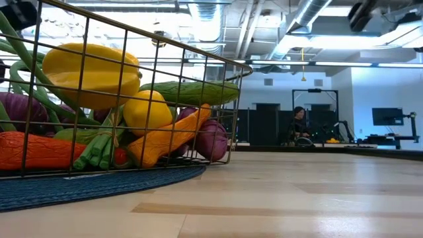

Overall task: Build produce basket
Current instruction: Return to Home Position

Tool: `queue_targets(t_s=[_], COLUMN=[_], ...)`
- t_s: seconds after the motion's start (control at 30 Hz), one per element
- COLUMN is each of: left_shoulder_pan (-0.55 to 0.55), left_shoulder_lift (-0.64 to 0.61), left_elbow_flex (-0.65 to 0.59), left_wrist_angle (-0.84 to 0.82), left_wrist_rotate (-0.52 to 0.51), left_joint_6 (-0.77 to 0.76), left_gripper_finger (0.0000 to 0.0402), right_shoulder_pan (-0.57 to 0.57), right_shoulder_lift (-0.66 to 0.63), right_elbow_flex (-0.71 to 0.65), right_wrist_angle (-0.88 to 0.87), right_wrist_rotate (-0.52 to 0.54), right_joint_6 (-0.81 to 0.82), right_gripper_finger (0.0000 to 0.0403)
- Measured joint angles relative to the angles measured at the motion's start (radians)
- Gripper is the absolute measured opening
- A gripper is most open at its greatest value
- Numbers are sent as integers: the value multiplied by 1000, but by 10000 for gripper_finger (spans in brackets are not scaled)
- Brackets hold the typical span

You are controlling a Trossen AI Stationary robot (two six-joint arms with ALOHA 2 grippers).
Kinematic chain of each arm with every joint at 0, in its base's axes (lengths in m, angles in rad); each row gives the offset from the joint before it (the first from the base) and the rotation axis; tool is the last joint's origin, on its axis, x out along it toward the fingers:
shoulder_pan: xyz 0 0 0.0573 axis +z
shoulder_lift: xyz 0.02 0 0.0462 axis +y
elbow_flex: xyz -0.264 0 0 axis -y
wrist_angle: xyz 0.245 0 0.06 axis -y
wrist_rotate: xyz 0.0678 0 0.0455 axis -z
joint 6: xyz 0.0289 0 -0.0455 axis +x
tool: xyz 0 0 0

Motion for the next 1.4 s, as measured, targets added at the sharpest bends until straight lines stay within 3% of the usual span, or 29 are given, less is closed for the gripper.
queue_targets(t_s=[0.13,0.33,0.53,0.67,0.77,0.97,1.2,1.4], left_shoulder_pan=[0,0,0,7,21,65,110,123], left_shoulder_lift=[-1,-67,-216,-210,-211,-211,-211,-211], left_elbow_flex=[-82,-245,-475,-555,-589,-573,-474,-390], left_wrist_angle=[125,319,526,610,626,693,710,649], left_wrist_rotate=[51,59,-4,-45,-131,-228,-279,-306], left_joint_6=[28,84,95,165,191,356,590,706], left_gripper_finger=[0,0,0,0,0,0,0,0], right_shoulder_pan=[-105,-167,-178,-230,-301,-527,-825,-959], right_shoulder_lift=[67,138,144,148,163,185,185,203], right_elbow_flex=[0,0,0,0,0,0,0,0], right_wrist_angle=[47,155,159,158,162,206,221,323], right_wrist_rotate=[-137,-293,-334,-398,-466,-679,-946,-1083], right_joint_6=[94,81,35,32,29,47,199,246], right_gripper_finger=[1,1,1,1,1,0,0,0])
